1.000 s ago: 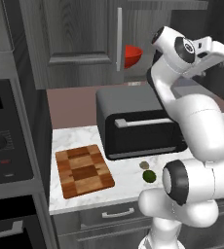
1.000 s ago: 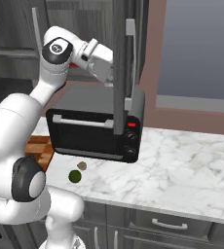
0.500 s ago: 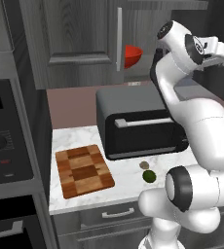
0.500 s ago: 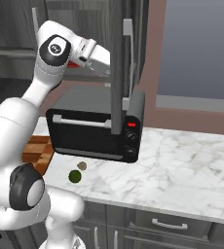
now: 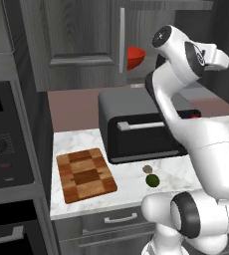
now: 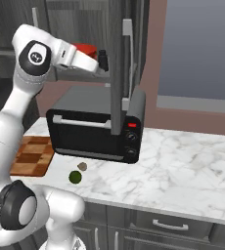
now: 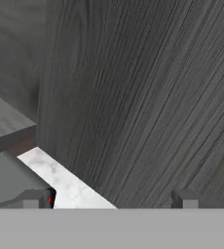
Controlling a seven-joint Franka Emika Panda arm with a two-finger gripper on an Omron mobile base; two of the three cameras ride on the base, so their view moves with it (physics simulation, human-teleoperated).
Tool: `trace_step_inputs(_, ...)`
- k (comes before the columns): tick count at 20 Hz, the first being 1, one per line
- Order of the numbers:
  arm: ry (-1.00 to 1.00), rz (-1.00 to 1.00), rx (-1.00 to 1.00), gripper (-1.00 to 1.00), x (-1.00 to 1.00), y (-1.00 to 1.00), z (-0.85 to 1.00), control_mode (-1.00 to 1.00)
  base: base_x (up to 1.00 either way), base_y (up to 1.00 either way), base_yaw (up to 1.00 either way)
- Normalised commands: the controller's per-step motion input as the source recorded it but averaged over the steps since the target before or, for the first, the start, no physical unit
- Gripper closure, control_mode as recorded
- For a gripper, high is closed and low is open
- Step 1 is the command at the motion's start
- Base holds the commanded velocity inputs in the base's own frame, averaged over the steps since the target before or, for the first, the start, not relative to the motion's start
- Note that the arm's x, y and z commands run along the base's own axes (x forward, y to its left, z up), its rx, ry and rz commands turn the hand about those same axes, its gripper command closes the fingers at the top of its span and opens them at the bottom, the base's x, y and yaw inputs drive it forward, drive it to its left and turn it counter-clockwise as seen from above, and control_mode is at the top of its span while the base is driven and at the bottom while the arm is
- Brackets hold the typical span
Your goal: Open the cabinet. Place the bowl and condiment on the counter. Then place the lime and garlic on the cutting board.
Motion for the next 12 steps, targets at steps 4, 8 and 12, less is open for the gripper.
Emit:
trace_step_inputs(4, -0.11, 0.13, 0.0, -1.0, -0.12, 0.6, 0.0, -1.0, 0.0, 0.0, 0.0)
trace_step_inputs(8, -0.03, 0.23, 0.05, -1.0, -0.22, 0.4, -0.08, -1.0, 0.0, 0.0, 0.0)
trace_step_inputs(12, 0.0, 0.28, 0.08, -1.0, -0.32, 0.21, -0.09, -1.0, 0.0, 0.0, 0.0)
